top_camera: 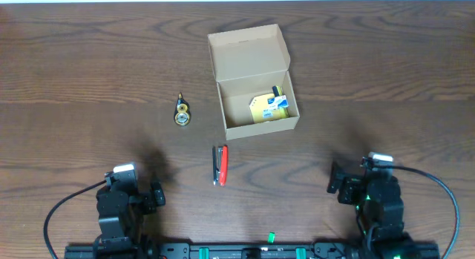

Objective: Pack container

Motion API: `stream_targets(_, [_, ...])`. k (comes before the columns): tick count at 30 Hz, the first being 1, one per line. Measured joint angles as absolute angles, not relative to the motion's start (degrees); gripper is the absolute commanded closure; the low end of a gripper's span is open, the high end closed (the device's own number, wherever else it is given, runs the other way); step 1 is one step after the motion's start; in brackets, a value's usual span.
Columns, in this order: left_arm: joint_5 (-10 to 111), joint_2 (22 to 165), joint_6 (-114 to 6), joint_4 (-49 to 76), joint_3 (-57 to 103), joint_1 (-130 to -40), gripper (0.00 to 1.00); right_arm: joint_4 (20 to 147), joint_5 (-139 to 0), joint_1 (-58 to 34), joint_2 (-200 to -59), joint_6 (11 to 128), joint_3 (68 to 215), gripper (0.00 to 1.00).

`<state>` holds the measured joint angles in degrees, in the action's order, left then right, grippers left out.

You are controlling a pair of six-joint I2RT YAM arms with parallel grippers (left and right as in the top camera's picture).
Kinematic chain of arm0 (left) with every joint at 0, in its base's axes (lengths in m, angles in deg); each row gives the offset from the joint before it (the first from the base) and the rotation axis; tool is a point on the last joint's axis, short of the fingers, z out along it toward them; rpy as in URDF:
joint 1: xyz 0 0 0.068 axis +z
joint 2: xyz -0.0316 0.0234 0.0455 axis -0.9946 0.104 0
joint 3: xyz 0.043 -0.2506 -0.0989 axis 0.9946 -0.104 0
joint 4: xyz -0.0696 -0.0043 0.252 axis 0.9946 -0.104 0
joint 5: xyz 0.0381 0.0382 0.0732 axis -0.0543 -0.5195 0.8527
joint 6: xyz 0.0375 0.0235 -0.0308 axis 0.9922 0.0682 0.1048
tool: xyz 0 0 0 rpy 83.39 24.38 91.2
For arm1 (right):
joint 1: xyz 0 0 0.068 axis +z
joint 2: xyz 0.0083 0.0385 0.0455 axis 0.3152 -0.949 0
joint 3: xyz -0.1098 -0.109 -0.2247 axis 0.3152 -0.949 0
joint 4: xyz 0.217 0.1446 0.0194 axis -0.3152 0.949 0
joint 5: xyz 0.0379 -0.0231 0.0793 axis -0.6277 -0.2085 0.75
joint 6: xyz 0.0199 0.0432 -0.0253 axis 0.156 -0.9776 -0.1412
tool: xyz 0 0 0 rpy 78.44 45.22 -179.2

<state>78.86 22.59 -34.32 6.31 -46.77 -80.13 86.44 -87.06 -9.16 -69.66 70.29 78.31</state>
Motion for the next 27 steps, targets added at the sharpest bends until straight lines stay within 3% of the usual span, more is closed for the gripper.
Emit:
stream_targets(10, [78.86, 22.59, -34.32, 6.33, -46.77, -80.13, 0.04, 88.41, -79.37, -14.21, -63.23, 80.89, 76.74, 0.01])
stream_targets(27, [78.88, 22.59, -34.32, 6.33, -46.77, -80.13, 0.05, 90.01, -77.42, -14.69, -59.19, 82.68, 76.80, 0.01])
